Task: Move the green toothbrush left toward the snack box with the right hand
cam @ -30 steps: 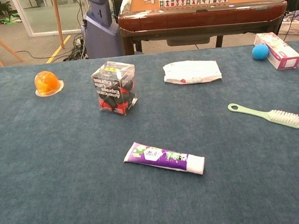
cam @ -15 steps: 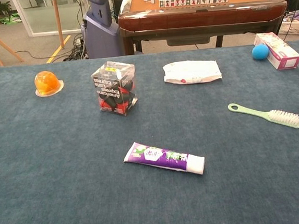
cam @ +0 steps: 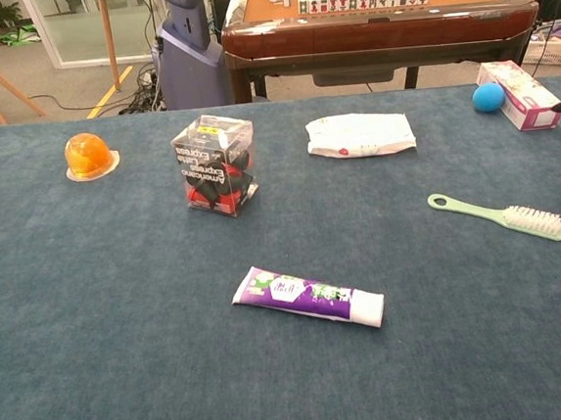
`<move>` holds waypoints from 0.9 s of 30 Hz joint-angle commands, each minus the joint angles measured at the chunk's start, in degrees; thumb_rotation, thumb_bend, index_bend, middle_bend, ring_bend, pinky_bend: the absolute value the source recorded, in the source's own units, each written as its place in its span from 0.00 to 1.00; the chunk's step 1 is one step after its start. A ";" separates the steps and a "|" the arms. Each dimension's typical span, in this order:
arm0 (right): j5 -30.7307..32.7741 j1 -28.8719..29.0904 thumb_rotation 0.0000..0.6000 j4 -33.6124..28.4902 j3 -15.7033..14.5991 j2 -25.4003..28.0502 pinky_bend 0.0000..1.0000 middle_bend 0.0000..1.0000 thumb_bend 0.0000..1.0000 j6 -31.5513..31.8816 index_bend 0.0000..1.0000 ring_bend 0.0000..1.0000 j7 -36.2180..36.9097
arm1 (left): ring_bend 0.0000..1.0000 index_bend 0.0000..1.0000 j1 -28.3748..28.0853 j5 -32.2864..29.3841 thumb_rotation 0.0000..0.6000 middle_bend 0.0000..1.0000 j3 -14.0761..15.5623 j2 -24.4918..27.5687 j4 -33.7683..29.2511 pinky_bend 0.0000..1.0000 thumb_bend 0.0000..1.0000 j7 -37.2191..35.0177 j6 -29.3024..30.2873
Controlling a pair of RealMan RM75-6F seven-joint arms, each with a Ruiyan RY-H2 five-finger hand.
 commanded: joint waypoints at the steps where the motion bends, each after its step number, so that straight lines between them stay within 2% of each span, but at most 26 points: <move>1: 0.46 1.03 1.00 1.24 -0.11 -1.01 0.04 0.00 0.00 -1.38 0.01 0.00 0.07 | 0.41 0.38 0.10 -0.04 1.00 0.35 -0.05 0.09 -0.13 0.63 0.44 -0.05 0.16; 8: 0.02 3.04 1.00 3.28 -1.03 -2.14 0.00 0.00 0.00 -4.01 0.01 0.00 0.05 | 0.41 0.38 0.20 -0.11 1.00 0.35 -0.01 0.31 -0.38 0.63 0.44 -0.08 0.09; 27: -0.48 5.88 1.00 7.80 -2.47 -5.77 0.00 0.00 0.00 -6.28 0.01 0.00 -0.92 | 0.41 0.39 0.18 -0.70 1.00 0.35 -0.16 0.44 -0.37 0.63 0.44 -0.16 -0.49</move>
